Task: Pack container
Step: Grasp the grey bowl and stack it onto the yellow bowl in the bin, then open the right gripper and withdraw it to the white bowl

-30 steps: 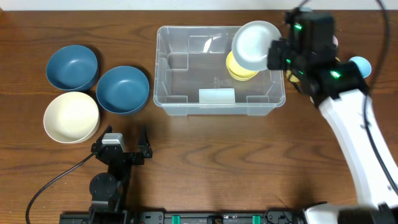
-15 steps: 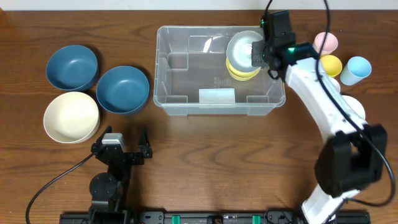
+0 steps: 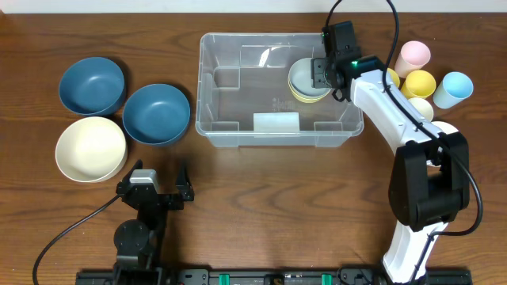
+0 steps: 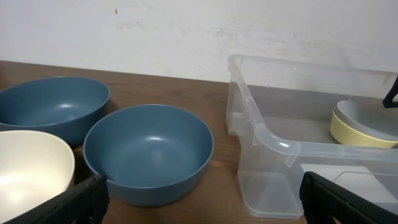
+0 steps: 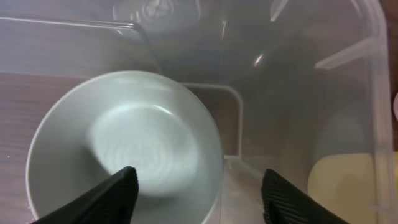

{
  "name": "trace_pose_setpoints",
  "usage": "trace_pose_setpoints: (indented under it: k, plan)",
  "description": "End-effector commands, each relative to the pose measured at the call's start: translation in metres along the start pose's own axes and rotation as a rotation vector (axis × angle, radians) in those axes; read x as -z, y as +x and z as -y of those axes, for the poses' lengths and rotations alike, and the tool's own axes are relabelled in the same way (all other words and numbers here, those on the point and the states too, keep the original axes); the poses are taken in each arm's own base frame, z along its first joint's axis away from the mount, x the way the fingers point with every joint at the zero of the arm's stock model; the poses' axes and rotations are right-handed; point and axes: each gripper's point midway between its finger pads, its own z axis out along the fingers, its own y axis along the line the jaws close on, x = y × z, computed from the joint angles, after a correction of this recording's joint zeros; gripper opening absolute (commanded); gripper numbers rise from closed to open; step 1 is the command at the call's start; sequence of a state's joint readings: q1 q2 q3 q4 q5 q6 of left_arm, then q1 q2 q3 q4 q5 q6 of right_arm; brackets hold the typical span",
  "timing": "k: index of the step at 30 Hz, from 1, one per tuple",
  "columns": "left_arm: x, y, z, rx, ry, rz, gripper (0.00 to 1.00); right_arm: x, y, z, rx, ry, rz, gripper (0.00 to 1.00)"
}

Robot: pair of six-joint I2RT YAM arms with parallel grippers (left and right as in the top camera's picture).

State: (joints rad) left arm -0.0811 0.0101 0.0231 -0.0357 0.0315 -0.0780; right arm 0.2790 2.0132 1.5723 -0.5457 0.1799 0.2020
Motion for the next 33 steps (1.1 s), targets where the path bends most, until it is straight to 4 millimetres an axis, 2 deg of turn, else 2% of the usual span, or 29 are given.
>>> trace_pose_setpoints:
  k: [1,4,7,9,12,14,16,20,21,25,29,33]
  plan:
    - [-0.001,0.016,-0.004,-0.006,-0.016,-0.047,0.98,0.005,-0.007,-0.006,0.025,-0.014,0.005,0.69]
    - [-0.001,0.016,-0.004,-0.006,-0.016,-0.047,0.98,0.015,-0.008,-0.009,0.037,-0.025,-0.015,0.7]
    - [-0.001,0.016,-0.004,-0.006,-0.016,-0.047,0.98,0.041,-0.021,-0.016,0.054,-0.047,-0.006,0.71]
    - [-0.001,0.016,-0.004,-0.006,-0.016,-0.047,0.98,0.068,-0.033,-0.024,0.064,-0.067,0.012,0.74]
    - [-0.001,0.016,-0.004,-0.006,-0.016,-0.047,0.98,0.121,-0.044,-0.031,0.057,-0.099,0.026,0.78]
    - [-0.001,0.016,-0.004,-0.006,-0.016,-0.047,0.98,0.152,-0.047,-0.026,0.005,-0.098,0.028,0.81]
    - [-0.001,0.016,-0.004,-0.006,-0.016,-0.047,0.98,0.182,-0.046,-0.011,-0.079,-0.092,0.029,0.84]
    - [-0.001,0.016,-0.004,-0.006,-0.016,-0.047,0.98,0.227,-0.038,0.038,-0.238,-0.044,0.031,0.86]
    - [-0.001,0.016,-0.004,-0.006,-0.016,-0.047,0.98,0.241,-0.032,0.062,-0.307,-0.013,0.029,0.87]
    - [-0.001,0.016,-0.004,-0.006,-0.016,-0.047,0.98,0.269,-0.006,0.13,-0.49,0.09,0.001,0.88]
    - [-0.001,0.016,-0.004,-0.006,-0.016,-0.047,0.98,0.284,0.03,0.193,-0.667,0.215,-0.076,0.89]
    - [-0.001,0.016,-0.004,-0.006,-0.016,-0.047,0.98,0.284,0.067,0.245,-0.857,0.326,-0.147,0.92]
